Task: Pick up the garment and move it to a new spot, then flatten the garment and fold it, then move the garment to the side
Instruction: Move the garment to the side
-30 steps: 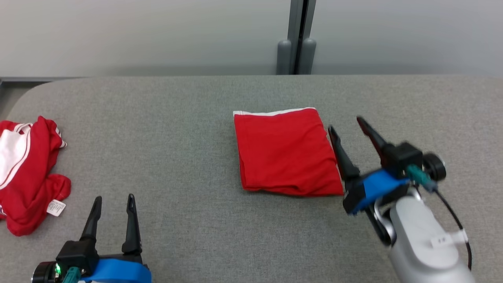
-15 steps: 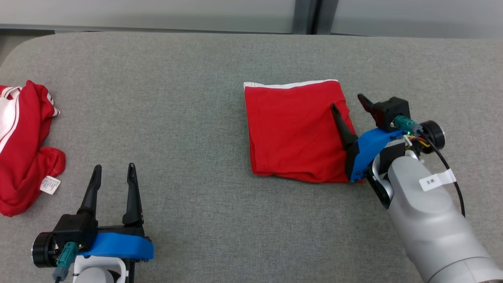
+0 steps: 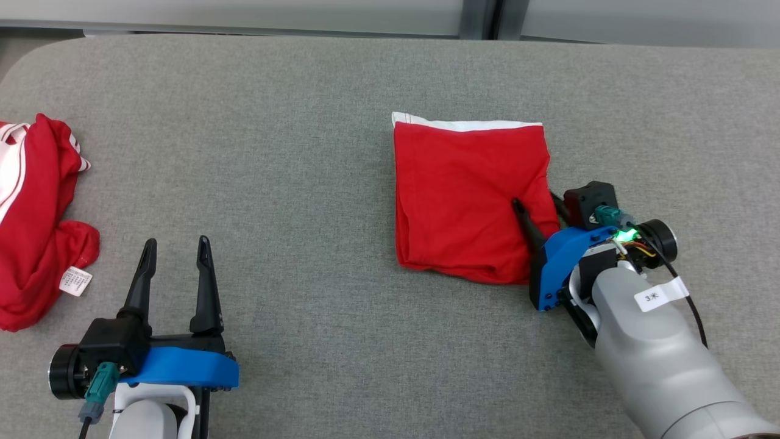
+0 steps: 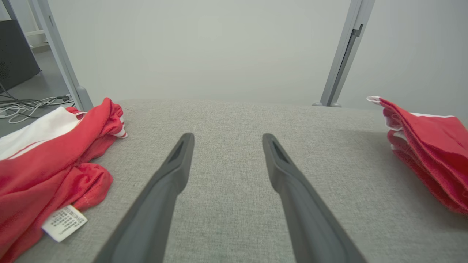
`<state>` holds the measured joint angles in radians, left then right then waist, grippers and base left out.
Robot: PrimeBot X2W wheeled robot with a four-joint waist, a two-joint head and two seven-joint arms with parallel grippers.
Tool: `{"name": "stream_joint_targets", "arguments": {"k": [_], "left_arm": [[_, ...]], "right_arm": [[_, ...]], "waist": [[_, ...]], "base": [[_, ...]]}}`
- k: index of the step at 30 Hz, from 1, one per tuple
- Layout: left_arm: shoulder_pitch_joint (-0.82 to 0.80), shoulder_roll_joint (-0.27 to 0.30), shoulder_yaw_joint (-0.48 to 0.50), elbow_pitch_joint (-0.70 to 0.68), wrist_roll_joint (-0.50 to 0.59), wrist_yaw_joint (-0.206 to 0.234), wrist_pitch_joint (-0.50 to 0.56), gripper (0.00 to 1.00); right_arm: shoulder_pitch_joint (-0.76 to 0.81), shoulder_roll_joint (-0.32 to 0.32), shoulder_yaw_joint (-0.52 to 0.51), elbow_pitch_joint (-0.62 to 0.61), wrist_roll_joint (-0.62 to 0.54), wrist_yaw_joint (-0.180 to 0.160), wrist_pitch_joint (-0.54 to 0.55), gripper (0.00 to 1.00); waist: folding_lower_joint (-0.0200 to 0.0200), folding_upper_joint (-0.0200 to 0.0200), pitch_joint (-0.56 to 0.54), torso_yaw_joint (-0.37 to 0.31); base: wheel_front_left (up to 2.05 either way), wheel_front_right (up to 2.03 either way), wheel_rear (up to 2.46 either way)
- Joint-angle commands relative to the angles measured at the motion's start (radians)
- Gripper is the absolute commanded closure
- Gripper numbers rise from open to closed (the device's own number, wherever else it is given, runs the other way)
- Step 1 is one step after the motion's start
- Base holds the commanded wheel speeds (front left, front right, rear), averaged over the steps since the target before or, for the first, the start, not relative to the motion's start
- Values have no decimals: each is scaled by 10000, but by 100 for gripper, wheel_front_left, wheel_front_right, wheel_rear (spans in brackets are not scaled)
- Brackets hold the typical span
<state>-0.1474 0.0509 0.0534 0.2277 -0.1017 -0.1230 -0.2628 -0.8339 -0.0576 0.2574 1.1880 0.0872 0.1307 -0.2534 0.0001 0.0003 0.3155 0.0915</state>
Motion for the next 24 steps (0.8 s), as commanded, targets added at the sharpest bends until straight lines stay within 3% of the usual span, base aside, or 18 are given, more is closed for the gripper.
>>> {"name": "stream_joint_targets", "arguments": {"k": [1, 11, 24], "left_arm": [[-21, -11, 27, -64, -17, 47, -29, 0], [139, -9, -100, -416, 67, 102, -27, 0], [-448, 235, -120, -1918, 500, -42, -27, 0]], "right_arm": [[55, 66, 153, 66, 15, 1, -12, 100], [-399, -371, 541, -713, 0, 1, -129, 100], [-2117, -2268, 686, -1207, -113, 1, -131, 100]], "waist": [[-1, -3, -88, -52], [-1, -3, -296, -443], [-1, -3, 1300, -1860]], "base": [[0, 0, 0], [0, 0, 0], [0, 0, 0]]}}
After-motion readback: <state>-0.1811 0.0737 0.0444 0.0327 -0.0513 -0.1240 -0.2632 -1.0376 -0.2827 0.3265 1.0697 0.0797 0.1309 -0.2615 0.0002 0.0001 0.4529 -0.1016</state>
